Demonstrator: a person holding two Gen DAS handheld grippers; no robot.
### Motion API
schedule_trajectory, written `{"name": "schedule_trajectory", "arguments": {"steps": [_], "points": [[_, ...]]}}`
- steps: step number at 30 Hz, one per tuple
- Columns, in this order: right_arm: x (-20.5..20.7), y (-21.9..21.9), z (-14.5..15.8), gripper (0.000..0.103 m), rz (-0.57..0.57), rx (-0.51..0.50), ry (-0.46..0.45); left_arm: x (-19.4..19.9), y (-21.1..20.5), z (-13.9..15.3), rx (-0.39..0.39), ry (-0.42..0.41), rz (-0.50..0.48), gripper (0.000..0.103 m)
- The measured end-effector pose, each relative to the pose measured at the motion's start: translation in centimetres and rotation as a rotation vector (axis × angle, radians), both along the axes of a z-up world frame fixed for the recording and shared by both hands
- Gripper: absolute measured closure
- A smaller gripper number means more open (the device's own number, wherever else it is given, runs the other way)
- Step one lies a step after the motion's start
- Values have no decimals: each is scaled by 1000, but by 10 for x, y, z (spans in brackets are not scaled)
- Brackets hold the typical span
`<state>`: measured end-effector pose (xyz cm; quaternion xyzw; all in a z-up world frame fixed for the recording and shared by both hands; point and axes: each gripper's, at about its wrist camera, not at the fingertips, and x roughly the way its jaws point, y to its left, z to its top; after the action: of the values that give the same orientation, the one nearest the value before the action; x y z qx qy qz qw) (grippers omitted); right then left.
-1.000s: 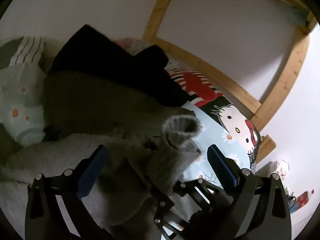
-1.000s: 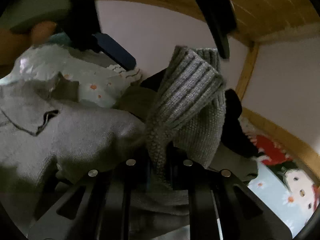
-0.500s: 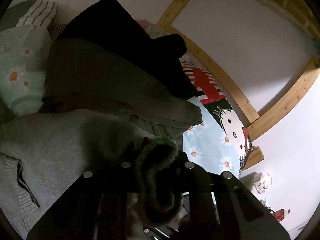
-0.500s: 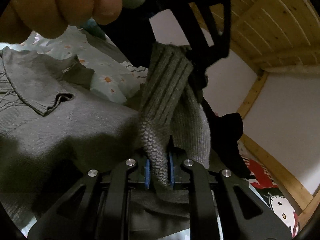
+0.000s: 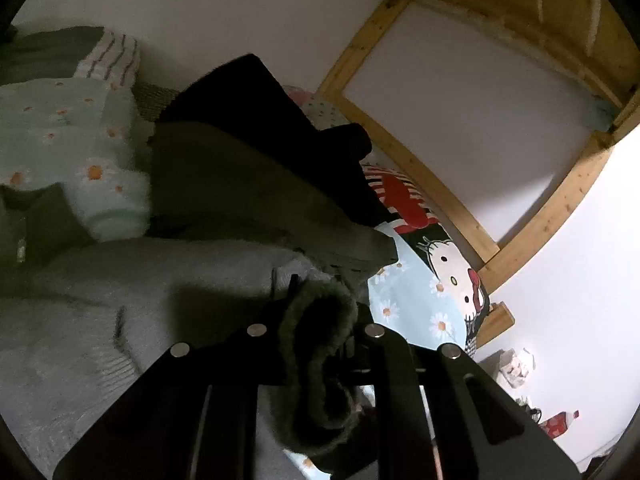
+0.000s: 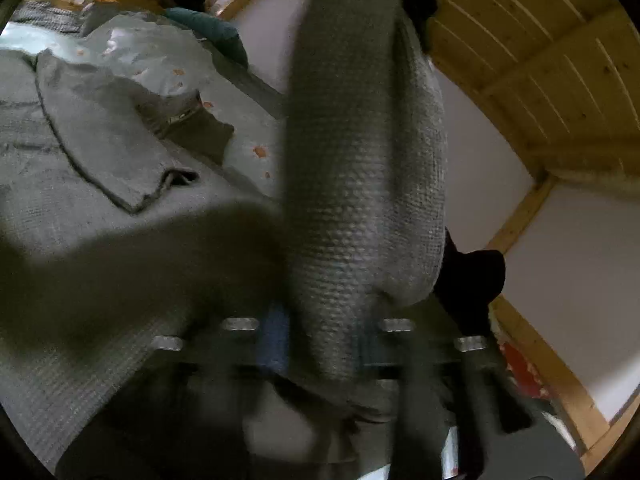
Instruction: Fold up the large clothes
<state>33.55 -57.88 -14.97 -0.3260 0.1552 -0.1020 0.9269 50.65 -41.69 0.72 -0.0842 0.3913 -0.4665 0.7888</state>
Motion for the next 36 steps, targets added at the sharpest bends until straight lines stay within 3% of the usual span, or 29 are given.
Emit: {"name": "schedule_trajectory", "arguments": {"steps": [2, 6, 10, 14, 19, 23, 28, 30, 31, 32, 33, 36], "points": [[1, 22, 3, 92, 19, 15, -3, 0, 25, 0, -6, -17, 28, 90], [14, 77, 2, 92, 32, -61, 0, 17, 80, 1, -15, -28, 115, 90], [40, 133, 8, 92, 19, -96, 18, 38, 139, 3, 42, -91, 218, 90], [76, 202, 4, 92, 69, -107, 146, 65, 194, -3, 98, -107, 322, 90], [105, 261, -26, 92, 138, -119, 292, 106, 253, -49, 188, -68, 443, 90], [118, 283, -53, 92, 147, -127, 389, 138, 291, -105, 224, 15, 487, 90], [107, 283, -59, 88, 125, -103, 383, 163, 328, -152, 236, 75, 557, 86], [106, 283, -51, 71, 164, -17, 404, 171, 342, -163, 244, 88, 589, 86], [95, 275, -37, 60, 233, 103, 424, 176, 349, -168, 256, 90, 611, 86], [91, 271, -27, 14, 296, 194, 434, 179, 352, -171, 260, 96, 619, 85], [76, 263, -12, 4, 381, 293, 408, 185, 358, -177, 265, 118, 634, 83], [62, 248, 13, 3, 443, 427, 369, 190, 367, -181, 278, 114, 650, 84]]}}
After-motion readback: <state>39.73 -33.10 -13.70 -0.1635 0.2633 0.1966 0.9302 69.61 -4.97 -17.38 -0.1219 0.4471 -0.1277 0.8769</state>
